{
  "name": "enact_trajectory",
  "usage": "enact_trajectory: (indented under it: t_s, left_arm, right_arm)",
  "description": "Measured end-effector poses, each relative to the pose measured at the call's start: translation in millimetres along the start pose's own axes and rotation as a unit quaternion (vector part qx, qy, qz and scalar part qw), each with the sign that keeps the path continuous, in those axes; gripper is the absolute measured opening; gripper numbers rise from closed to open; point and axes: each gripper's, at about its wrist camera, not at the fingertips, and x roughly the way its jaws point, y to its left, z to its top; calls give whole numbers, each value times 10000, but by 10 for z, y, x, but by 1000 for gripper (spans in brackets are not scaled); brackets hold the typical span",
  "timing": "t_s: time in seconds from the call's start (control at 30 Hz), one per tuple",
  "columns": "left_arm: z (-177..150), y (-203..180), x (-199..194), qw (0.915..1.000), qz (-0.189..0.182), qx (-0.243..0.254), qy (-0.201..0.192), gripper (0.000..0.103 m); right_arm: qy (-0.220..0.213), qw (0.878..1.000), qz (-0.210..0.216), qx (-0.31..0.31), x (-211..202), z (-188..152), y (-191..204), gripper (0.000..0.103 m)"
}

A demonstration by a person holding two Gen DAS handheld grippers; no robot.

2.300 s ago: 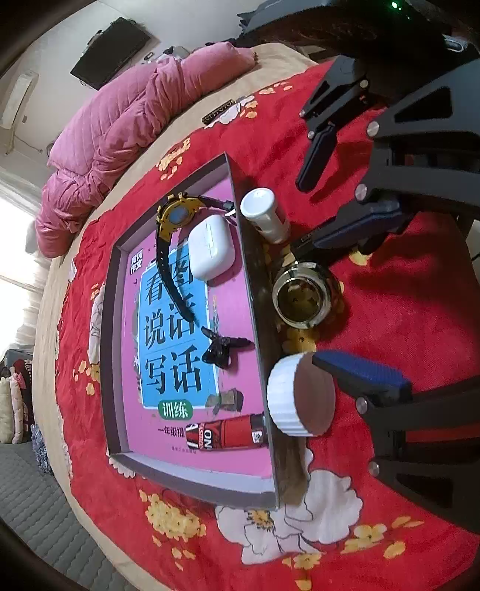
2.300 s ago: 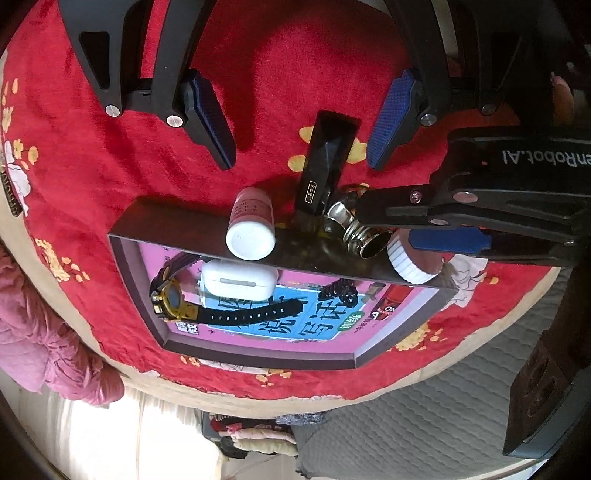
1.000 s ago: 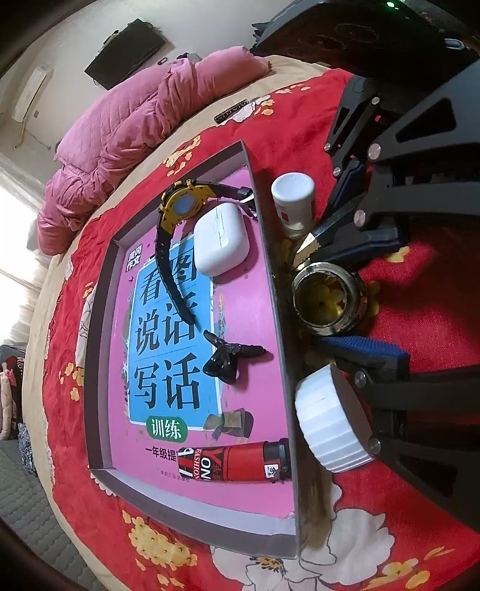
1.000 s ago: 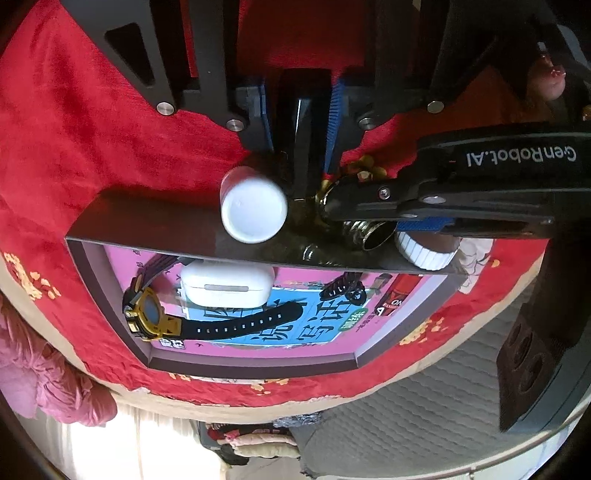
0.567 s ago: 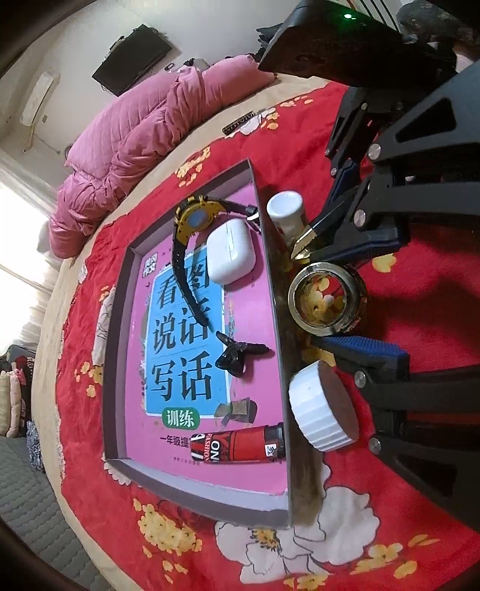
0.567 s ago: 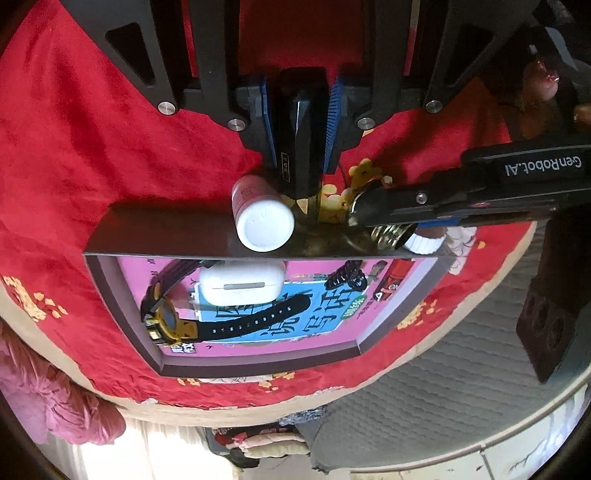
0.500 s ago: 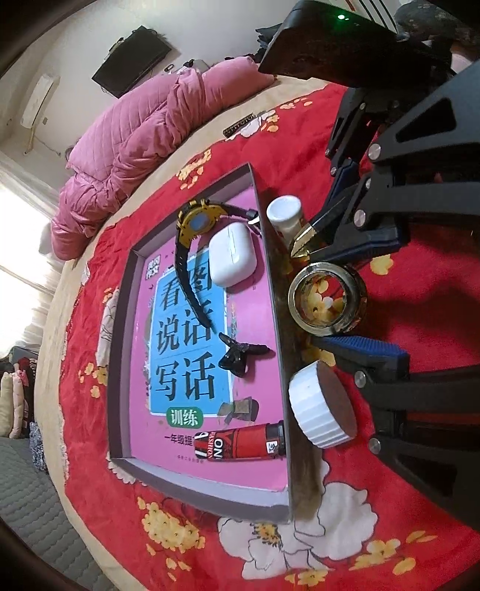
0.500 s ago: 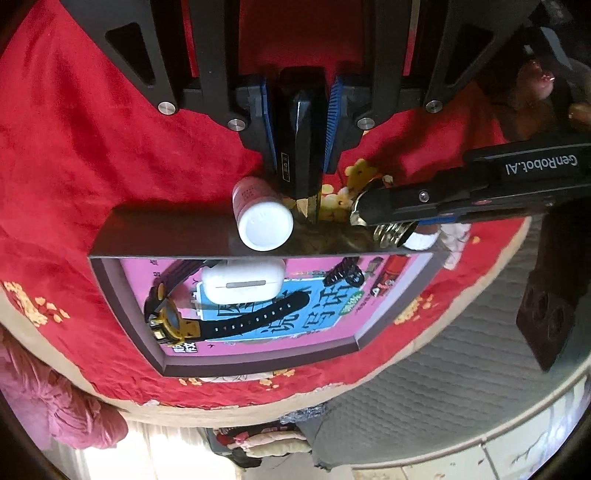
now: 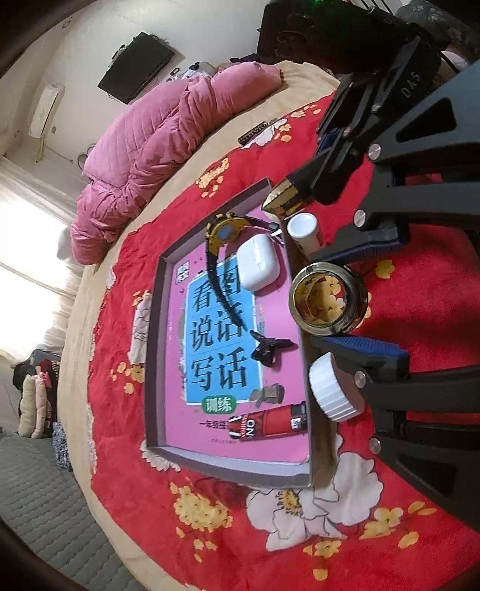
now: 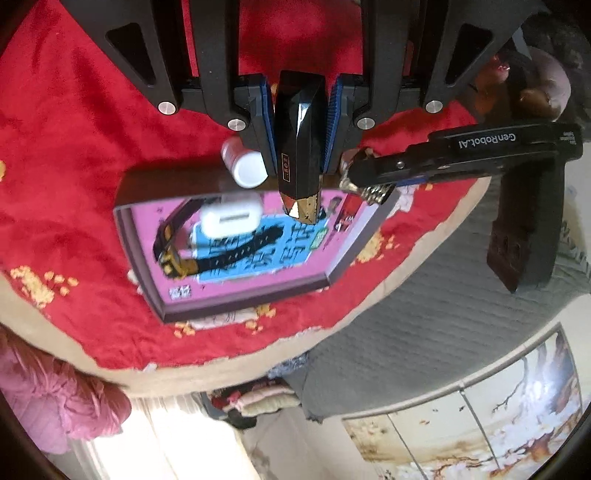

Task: Organize rigid objects
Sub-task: 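Carry the black object into the box with the right tool while the left tool carries the jar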

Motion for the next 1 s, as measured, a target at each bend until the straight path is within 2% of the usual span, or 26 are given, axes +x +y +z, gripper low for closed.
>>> enact_trajectory:
  t_s: [0.23,0.47,0.73,1.0]
  left_arm:
    - [93,16,-63,9997,86,23,-219,36]
    - [147,19,22,9996,122,5,-241,36]
    - [240,-10,153,9995,169,39,-253,36]
    - [308,-70,264,9993,275,120,-236,36]
  right_arm:
    - [-250,9995,-114,160,-96,77,-128,24]
    - [-438,9983,-289,234,-107,171,-283,24]
    - [-590,9967,-562,-66,-91,265,-309,24]
    - [-627,9958,-599,-287,46,339,-335,24]
